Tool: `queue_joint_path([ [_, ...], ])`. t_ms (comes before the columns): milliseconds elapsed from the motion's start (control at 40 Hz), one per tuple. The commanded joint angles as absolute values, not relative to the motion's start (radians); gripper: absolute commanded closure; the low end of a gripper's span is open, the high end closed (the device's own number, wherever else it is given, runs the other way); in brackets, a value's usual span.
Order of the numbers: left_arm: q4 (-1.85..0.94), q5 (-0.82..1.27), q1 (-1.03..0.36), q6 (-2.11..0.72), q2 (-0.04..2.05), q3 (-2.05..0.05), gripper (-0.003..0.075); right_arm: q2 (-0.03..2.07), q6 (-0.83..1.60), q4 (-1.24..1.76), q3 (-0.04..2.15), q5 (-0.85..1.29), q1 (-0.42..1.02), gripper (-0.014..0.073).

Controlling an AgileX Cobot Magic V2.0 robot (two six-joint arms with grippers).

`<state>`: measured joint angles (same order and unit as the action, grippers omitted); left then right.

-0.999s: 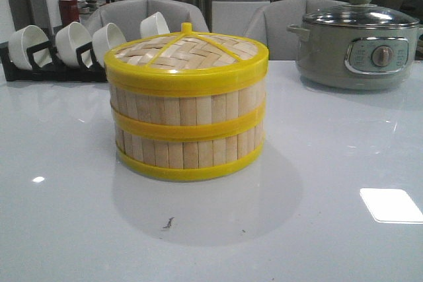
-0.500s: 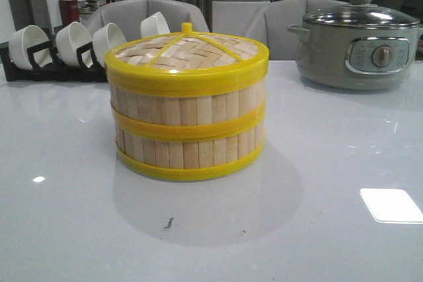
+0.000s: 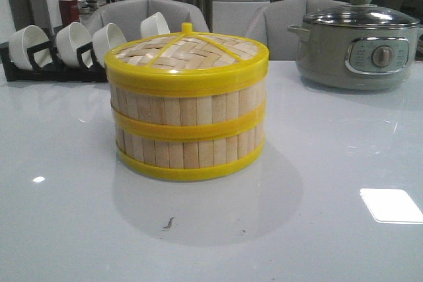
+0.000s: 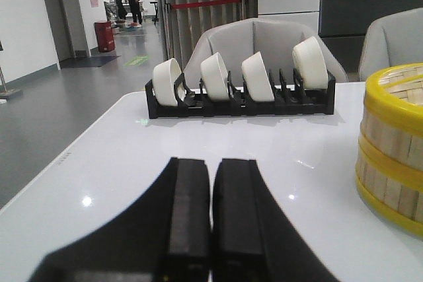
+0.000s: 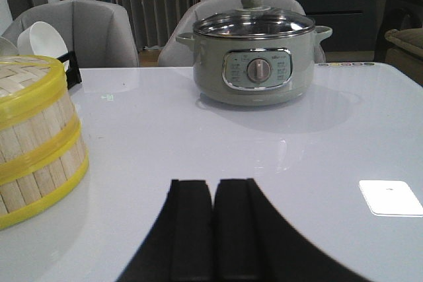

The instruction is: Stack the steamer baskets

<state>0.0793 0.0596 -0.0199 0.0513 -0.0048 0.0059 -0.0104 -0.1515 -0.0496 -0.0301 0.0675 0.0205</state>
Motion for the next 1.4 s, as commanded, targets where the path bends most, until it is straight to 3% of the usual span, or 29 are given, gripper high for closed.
queue_joint_path([
  [0, 0.071, -0.031, -0.02, 0.053, -0.022, 0.007, 0.0635, -0.031, -0.137, -0.055, -0.016, -0.03, 0.022, 0.0541],
  [575, 0.071, -0.031, -0.02, 0.053, -0.022, 0.007, 0.0635, -0.031, -0.132, -0.055, -0.016, 0.04, 0.022, 0.0541],
  [999, 0.071, -0.031, -0.02, 0.053, -0.022, 0.007, 0.0635, -0.031, 0.006, 0.031, -0.016, 0.038, 0.022, 0.0541],
  [1374, 0.071, -0.031, -0.02, 0.053, -0.022, 0.007, 0.0635, -0.031, 0.006, 0.024, -0.016, -0.051, 0.022, 0.0541],
])
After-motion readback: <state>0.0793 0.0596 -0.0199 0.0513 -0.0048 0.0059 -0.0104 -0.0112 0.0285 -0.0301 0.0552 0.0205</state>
